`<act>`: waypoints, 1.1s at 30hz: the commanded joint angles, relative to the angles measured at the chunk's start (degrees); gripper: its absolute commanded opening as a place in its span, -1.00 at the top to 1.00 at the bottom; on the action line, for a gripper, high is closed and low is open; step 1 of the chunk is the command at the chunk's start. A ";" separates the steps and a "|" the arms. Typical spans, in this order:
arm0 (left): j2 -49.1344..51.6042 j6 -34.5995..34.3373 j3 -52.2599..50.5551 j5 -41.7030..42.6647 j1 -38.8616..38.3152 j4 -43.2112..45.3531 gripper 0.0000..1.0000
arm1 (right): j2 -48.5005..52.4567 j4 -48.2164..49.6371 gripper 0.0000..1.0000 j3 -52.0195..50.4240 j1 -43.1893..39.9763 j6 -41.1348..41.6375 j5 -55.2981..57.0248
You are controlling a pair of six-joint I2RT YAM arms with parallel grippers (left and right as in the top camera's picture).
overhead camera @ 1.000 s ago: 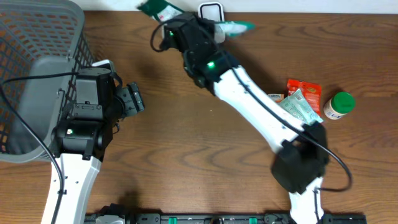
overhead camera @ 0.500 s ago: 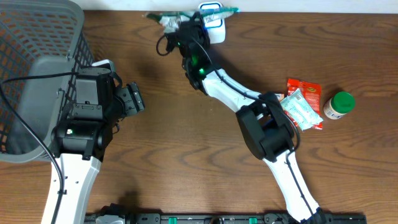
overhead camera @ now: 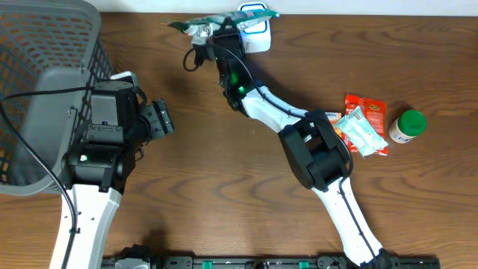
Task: Scan the item barcode
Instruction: 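Lift the green 3M packet and hold it before the scanner, then lower the green 3M packet onto the table center and release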
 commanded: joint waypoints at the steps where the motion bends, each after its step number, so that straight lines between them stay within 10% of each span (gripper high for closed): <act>1: 0.15 0.11 0.63 -0.72 0.26 0.00 -0.64 | -0.39 -3.56 0.98 0.39 -0.57 9.31 -0.72; 17: 0.15 0.11 0.63 -0.72 0.26 0.00 -0.64 | -13.27 -3.67 0.98 0.39 0.17 29.14 2.29; 23: 0.15 0.11 0.63 -0.72 0.26 0.00 -0.64 | -30.60 -33.00 0.98 0.39 1.27 45.18 -1.31; 33: 0.15 0.11 0.63 -0.72 0.24 0.00 -0.64 | -45.38 -92.80 0.97 0.04 -5.99 95.73 -21.81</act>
